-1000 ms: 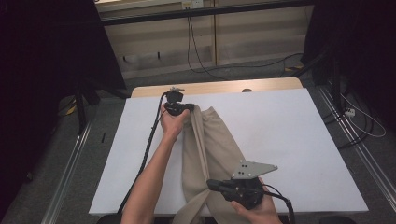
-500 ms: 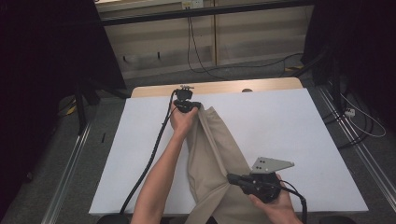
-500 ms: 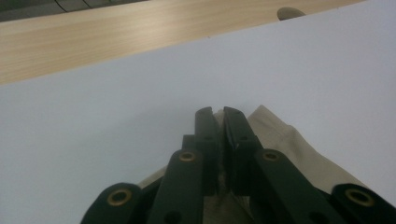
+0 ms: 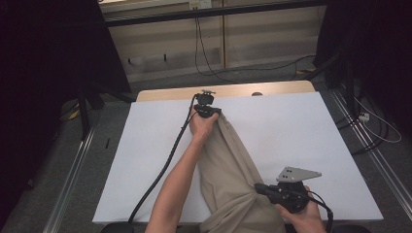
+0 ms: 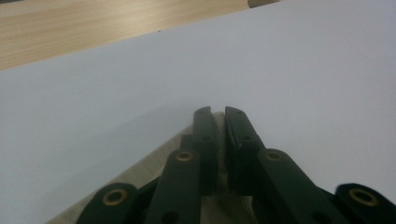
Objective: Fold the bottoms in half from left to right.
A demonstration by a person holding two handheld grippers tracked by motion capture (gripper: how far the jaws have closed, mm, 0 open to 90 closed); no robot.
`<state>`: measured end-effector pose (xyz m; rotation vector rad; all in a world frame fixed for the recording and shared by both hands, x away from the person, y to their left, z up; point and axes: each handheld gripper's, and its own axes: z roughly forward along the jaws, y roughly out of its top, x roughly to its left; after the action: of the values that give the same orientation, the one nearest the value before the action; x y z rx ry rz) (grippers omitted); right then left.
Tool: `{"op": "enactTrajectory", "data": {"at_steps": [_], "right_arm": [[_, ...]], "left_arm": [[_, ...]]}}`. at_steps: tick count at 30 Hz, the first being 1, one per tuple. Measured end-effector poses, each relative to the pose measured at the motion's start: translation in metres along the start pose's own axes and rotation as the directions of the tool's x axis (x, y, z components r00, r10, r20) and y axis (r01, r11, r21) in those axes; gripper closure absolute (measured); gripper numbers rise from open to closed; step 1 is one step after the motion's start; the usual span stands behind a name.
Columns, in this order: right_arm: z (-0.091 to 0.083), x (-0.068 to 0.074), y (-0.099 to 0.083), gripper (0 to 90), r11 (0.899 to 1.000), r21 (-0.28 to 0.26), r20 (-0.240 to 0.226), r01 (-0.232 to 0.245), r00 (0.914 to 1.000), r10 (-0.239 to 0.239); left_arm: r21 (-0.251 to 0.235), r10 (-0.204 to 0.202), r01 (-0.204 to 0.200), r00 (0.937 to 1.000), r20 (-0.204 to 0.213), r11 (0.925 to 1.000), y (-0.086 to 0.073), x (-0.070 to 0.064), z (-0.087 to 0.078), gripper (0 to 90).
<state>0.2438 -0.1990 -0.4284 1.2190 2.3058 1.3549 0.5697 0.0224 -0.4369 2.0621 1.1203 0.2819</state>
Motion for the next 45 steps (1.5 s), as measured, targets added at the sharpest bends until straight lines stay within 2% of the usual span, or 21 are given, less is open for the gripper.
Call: {"op": "enactTrajectory", "data": {"at_steps": [3, 9, 10, 12, 14, 17, 18, 24, 26, 29, 31, 33, 34, 35, 36, 38, 40, 41, 43, 44, 45], "right_arm": [[0.001, -0.005, -0.003, 90.0, 0.999, 0.030, 0.018, -0.018, 0.9997, 0.018], [-0.002, -0.011, -0.009, 90.0, 0.996, 0.081, 0.078, -0.031, 0.9967, 0.025], [-0.005, -0.015, -0.012, 90.0, 0.994, 0.096, 0.112, -0.049, 0.9930, 0.038], [-0.006, -0.017, -0.013, 90.0, 0.994, 0.100, 0.118, -0.049, 0.9923, 0.037], [-0.008, -0.018, -0.015, 90.0, 0.991, 0.120, 0.128, -0.058, 0.9909, 0.042], [-0.007, -0.017, -0.017, 89.8, 0.988, 0.143, 0.135, -0.054, 0.9903, 0.035], [-0.007, -0.017, -0.018, 89.1, 0.987, 0.150, 0.140, -0.061, 0.9893, 0.040], [-0.006, -0.017, -0.020, 82.1, 0.980, 0.190, 0.157, -0.061, 0.9872, 0.031], [-0.008, -0.015, -0.016, 73.2, 0.989, 0.140, 0.177, -0.050, 0.9838, 0.024], [-0.011, -0.014, -0.011, 71.1, 0.995, 0.092, 0.165, -0.039, 0.9860, 0.024], [-0.010, -0.006, -0.005, 70.4, 0.998, 0.055, 0.111, -0.008, 0.9938, 0.001], [-0.005, 0.004, -0.001, 71.0, 0.998, 0.056, 0.047, 0.040, 0.9980, -0.043], [0.002, 0.016, 0.000, 71.7, 0.994, 0.067, -0.014, 0.086, 0.9963, -0.085], [0.002, 0.016, 0.000, 71.7, 0.994, 0.067, -0.014, 0.086, 0.9963, -0.085], [0.013, 0.027, 0.001, 72.1, 0.988, 0.094, -0.077, 0.124, 0.9902, -0.117], [0.023, 0.036, 0.002, 71.8, 0.982, 0.114, -0.126, 0.154, 0.9823, -0.139], [0.029, 0.041, 0.002, 72.0, 0.977, 0.126, -0.149, 0.174, 0.9766, -0.155], [0.029, 0.041, 0.002, 72.0, 0.977, 0.126, -0.149, 0.174, 0.9766, -0.155], [0.035, 0.043, 0.001, 72.0, 0.971, 0.153, -0.160, 0.183, 0.9744, -0.158], [0.040, 0.044, -0.004, 72.3, 0.963, 0.189, -0.165, 0.190, 0.9733, -0.160], [0.040, 0.044, -0.004, 72.3, 0.963, 0.189, -0.165, 0.190, 0.9733, -0.160]], "left_arm": [[0.000, -0.027, 0.027, 0.9996, 0.001, 0.9996, 0.001, -0.004, 0.007, 79.4], [0.003, -0.021, 0.021, 0.9998, 0.004, 0.9998, 0.003, -0.010, 0.017, 70.6], [0.001, -0.024, 0.024, 0.9996, 0.017, 0.9997, 0.003, -0.010, 0.017, 63.9], [-0.016, -0.008, 0.008, 0.9996, 0.026, 0.9998, 0.002, -0.011, 0.016, 59.3], [-0.032, -0.004, 0.005, 0.9999, 0.011, 0.9995, 0.002, -0.012, 0.016, 39.6], [-0.055, -0.022, 0.023, 0.9992, 0.033, 0.9982, 0.003, -0.010, 0.011, 37.1], [-0.057, -0.024, 0.026, 0.9991, 0.034, 0.9980, 0.003, -0.009, 0.008, 30.3], [-0.079, 0.018, -0.014, 0.9987, 0.048, 0.9968, -0.004, -0.008, -0.019, 26.2], [-0.076, 0.026, -0.023, 0.9988, 0.041, 0.9969, -0.020, -0.008, -0.037, 27.3], [-0.084, 0.055, -0.051, 0.9977, 0.040, 0.9951, -0.033, -0.010, -0.052, 32.9], [-0.081, 0.081, -0.074, 0.9938, 0.077, 0.9940, -0.048, -0.013, -0.068, 36.1], [-0.072, 0.124, -0.117, 0.9873, 0.099, 0.9904, -0.065, -0.020, -0.086, 42.6], [-0.048, 0.174, -0.170, 0.9770, 0.123, 0.9843, -0.080, -0.027, -0.102, 47.3], [-0.048, 0.174, -0.170, 0.9770, 0.123, 0.9843, -0.080, -0.027, -0.102, 49.1], [-0.048, 0.176, -0.171, 0.9732, 0.148, 0.9841, -0.089, -0.031, -0.111, 51.2], [-0.043, 0.183, -0.178, 0.9597, 0.213, 0.9830, -0.112, -0.041, -0.129, 56.7], [-0.031, 0.203, -0.202, 0.9490, 0.241, 0.9790, -0.129, -0.053, -0.139, 63.1], [-0.016, 0.212, -0.216, 0.9395, 0.269, 0.9763, -0.136, -0.060, -0.145, 63.1], [-0.020, 0.269, -0.278, 0.9081, 0.321, 0.9605, -0.147, -0.076, -0.161, 69.9], [-0.016, 0.292, -0.307, 0.8877, 0.356, 0.9516, -0.155, -0.086, -0.169, 74.2], [-0.019, 0.300, -0.316, 0.8786, 0.372, 0.9486, -0.161, -0.091, -0.173, 74.2]]}}
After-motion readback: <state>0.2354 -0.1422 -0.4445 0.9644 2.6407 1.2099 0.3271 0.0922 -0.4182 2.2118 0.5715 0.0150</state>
